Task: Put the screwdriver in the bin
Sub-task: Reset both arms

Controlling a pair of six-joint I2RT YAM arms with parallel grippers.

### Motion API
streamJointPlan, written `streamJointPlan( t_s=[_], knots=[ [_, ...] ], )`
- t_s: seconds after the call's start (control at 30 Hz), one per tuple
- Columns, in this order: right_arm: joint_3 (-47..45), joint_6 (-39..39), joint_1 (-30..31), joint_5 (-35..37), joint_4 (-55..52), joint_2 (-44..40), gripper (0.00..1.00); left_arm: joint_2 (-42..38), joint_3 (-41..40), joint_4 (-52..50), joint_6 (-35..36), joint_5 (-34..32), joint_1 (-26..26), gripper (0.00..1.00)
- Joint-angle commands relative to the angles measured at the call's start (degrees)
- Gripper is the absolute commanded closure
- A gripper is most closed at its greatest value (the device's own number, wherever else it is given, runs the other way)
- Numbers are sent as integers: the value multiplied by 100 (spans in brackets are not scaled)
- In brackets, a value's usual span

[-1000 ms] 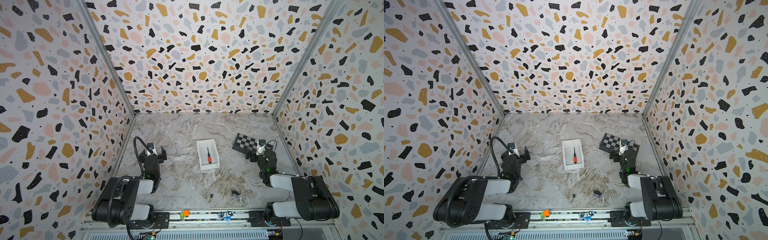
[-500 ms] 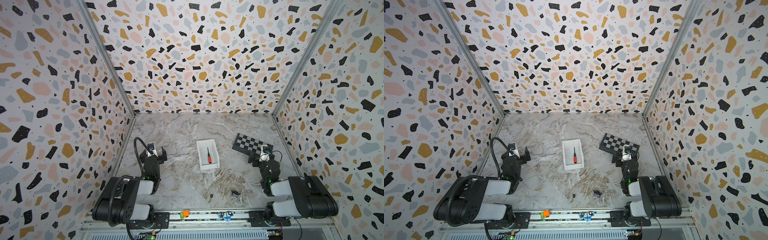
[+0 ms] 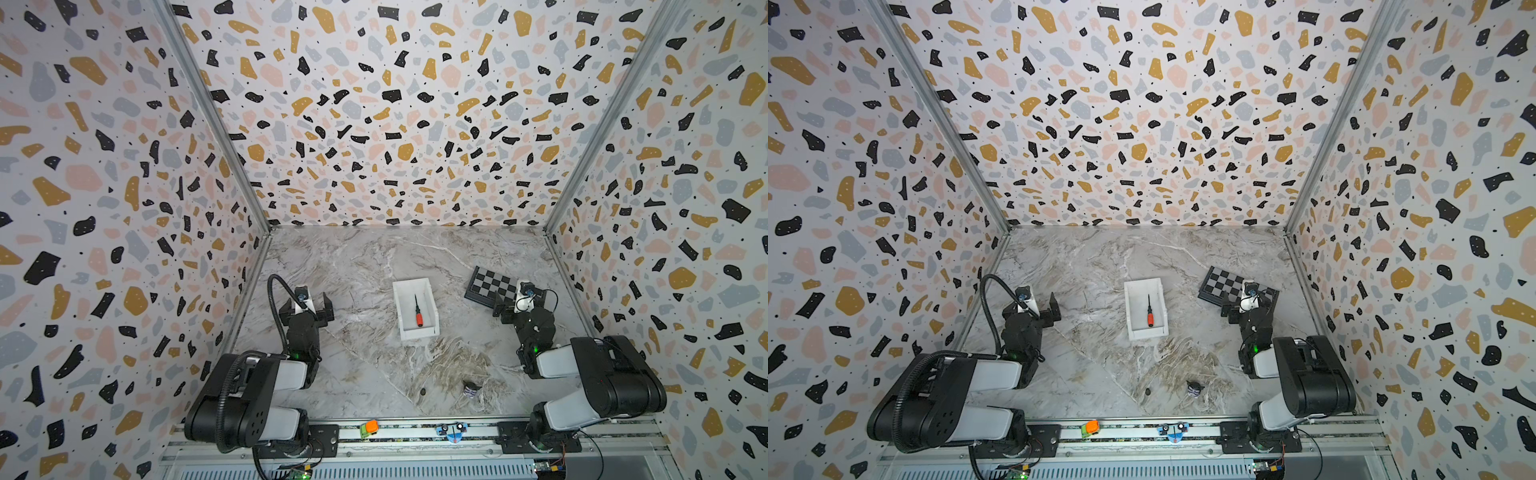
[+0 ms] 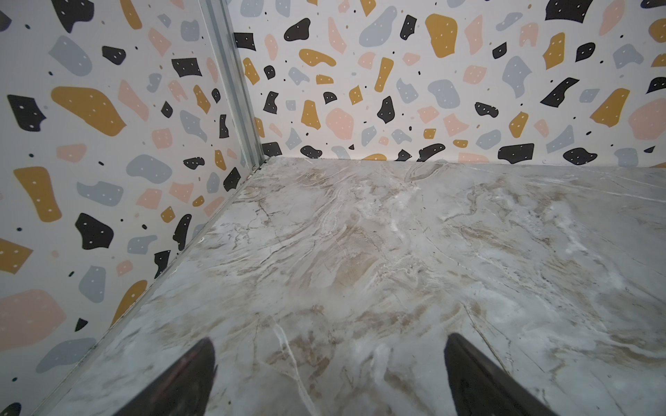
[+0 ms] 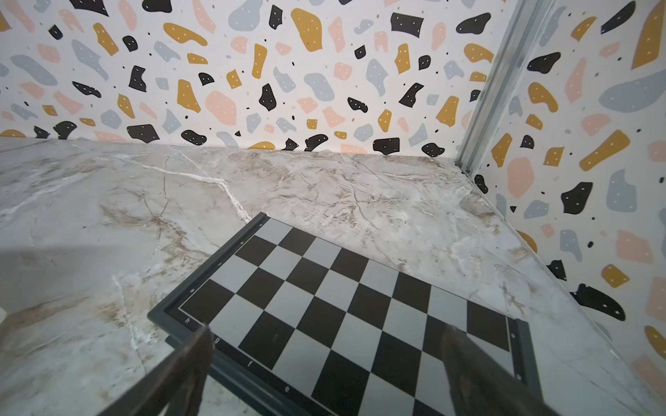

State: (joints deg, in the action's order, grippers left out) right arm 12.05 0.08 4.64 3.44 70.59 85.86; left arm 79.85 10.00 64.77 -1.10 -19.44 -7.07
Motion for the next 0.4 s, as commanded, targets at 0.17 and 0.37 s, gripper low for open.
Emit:
streamJointPlan(
  t_s=[0.17,0.37],
  knots=[
    [69,-69,29,79,-84,-31,1,-7,-59,369,24,-7,39,0],
    [50,-60,10,58,-74,-65,1,-14,-59,369,28,-6,39,0]
  ],
)
